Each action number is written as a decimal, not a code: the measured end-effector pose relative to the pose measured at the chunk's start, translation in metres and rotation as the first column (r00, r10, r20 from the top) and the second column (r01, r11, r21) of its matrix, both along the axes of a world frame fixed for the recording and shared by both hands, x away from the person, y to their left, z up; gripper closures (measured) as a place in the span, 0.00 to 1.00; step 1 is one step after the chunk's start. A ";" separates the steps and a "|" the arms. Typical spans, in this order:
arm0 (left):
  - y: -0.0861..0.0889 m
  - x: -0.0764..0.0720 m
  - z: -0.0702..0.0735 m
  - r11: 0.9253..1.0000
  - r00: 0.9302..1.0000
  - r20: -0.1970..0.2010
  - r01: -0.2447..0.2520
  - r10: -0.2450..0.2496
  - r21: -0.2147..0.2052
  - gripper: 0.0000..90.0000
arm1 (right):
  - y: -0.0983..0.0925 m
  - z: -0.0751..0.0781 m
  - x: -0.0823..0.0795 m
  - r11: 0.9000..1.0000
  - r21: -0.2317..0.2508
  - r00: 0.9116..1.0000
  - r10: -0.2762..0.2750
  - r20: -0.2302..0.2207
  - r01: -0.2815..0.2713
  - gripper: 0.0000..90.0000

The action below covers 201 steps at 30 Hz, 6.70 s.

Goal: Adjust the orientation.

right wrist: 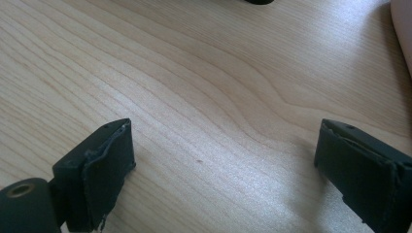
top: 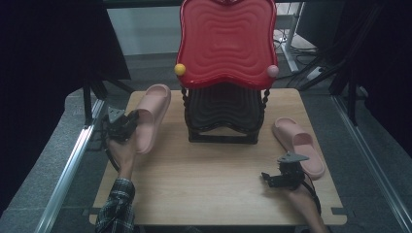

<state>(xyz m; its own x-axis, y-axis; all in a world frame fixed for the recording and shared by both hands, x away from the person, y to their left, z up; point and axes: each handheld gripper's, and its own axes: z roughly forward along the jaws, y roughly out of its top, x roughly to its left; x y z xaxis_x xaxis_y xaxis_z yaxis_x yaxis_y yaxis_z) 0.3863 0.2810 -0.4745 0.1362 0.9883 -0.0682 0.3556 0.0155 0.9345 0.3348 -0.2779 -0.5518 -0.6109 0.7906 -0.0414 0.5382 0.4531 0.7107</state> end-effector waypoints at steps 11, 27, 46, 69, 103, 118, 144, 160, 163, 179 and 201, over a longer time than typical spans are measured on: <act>-0.003 0.003 0.031 1.000 0.997 0.073 -0.017 0.017 -0.003 0.91 | 0.000 0.000 0.000 1.000 0.002 1.000 -0.001 0.001 0.001 0.08; -0.009 0.009 0.069 0.999 0.989 0.147 -0.022 0.025 -0.023 0.91 | 0.000 0.000 0.000 1.000 0.001 1.000 -0.001 0.000 0.001 0.08; -0.023 0.021 0.123 0.999 0.979 0.202 -0.029 0.034 -0.029 0.91 | 0.000 0.000 0.000 1.000 0.001 1.000 0.001 0.002 -0.001 0.08; -0.045 0.047 0.190 0.995 0.959 0.269 -0.075 0.091 -0.066 0.91 | 0.000 0.000 0.000 1.000 0.002 1.000 0.000 0.001 0.000 0.08; -0.102 0.104 0.246 0.986 0.967 0.243 -0.045 0.083 -0.162 0.90 | 0.000 0.000 0.000 1.000 0.001 1.000 0.001 -0.002 -0.001 0.08; -0.117 0.109 0.253 0.984 0.976 0.218 0.041 -0.002 -0.174 0.79 | 0.000 0.000 0.000 1.000 0.000 1.000 0.003 -0.003 -0.003 0.08; -0.067 0.050 0.214 0.998 0.947 0.320 0.055 -0.041 -0.035 0.96 | 0.000 0.000 0.000 1.000 0.001 1.000 0.003 -0.001 -0.003 0.08; -0.060 0.022 0.153 0.973 0.920 0.339 0.226 -0.197 -0.049 0.99 | 0.000 0.000 0.000 1.000 0.001 1.000 0.003 0.001 -0.003 0.08; -0.066 0.022 0.154 0.970 0.914 0.344 0.240 -0.214 -0.034 0.99 | 0.000 0.000 0.000 1.000 0.001 1.000 0.003 0.002 -0.003 0.08; -0.093 0.033 0.157 0.950 0.895 0.335 0.314 -0.293 -0.007 1.00 | 0.000 0.000 0.000 1.000 0.001 1.000 0.003 0.001 -0.003 0.08; -0.111 0.076 0.181 0.925 0.879 0.310 0.379 -0.363 0.007 0.99 | 0.000 0.000 0.000 1.000 0.003 1.000 0.003 0.000 -0.003 0.08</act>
